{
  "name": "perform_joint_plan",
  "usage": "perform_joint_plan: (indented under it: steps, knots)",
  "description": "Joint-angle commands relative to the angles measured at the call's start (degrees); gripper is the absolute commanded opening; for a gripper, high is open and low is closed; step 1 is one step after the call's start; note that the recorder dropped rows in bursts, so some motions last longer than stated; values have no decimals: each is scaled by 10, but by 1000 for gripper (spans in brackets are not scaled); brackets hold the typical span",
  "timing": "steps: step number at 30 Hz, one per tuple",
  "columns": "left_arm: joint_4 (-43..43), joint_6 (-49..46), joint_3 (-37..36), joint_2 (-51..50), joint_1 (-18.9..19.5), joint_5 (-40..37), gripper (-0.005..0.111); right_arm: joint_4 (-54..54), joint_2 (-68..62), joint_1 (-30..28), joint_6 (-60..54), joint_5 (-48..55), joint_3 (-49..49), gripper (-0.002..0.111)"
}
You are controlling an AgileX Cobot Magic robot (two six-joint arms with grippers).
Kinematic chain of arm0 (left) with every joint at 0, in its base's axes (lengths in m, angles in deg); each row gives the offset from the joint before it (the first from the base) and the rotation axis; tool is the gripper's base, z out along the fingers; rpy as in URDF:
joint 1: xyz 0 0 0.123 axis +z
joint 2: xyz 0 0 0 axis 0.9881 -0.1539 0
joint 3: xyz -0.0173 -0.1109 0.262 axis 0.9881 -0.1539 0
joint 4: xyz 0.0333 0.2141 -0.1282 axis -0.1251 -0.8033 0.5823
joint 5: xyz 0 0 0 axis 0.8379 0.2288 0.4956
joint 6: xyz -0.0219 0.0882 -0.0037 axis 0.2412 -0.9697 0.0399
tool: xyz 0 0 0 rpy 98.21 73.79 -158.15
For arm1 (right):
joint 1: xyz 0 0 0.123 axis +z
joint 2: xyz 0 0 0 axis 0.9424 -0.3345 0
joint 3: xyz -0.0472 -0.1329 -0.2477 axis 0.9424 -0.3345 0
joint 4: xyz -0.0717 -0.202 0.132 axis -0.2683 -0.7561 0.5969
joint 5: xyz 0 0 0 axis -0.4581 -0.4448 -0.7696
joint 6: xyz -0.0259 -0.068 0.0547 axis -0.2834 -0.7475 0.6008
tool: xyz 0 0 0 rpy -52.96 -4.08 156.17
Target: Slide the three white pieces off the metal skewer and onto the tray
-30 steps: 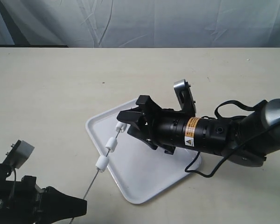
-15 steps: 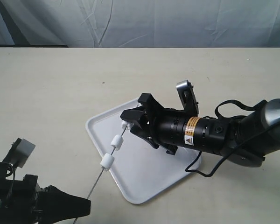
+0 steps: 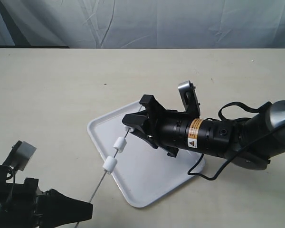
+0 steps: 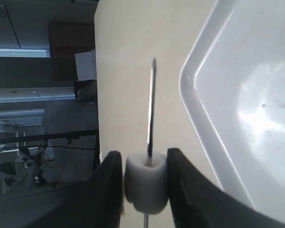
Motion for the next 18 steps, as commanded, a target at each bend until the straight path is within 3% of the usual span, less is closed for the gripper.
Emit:
perform_joint_plan:
  steps: [1,18]
  knots:
    - [9,0,2,3,-3,2,0,-7,-1,0,-2,-8,2,31]
    - [9,0,2,3,-3,-7,0,-16,-1,0,-2,-6,2,31]
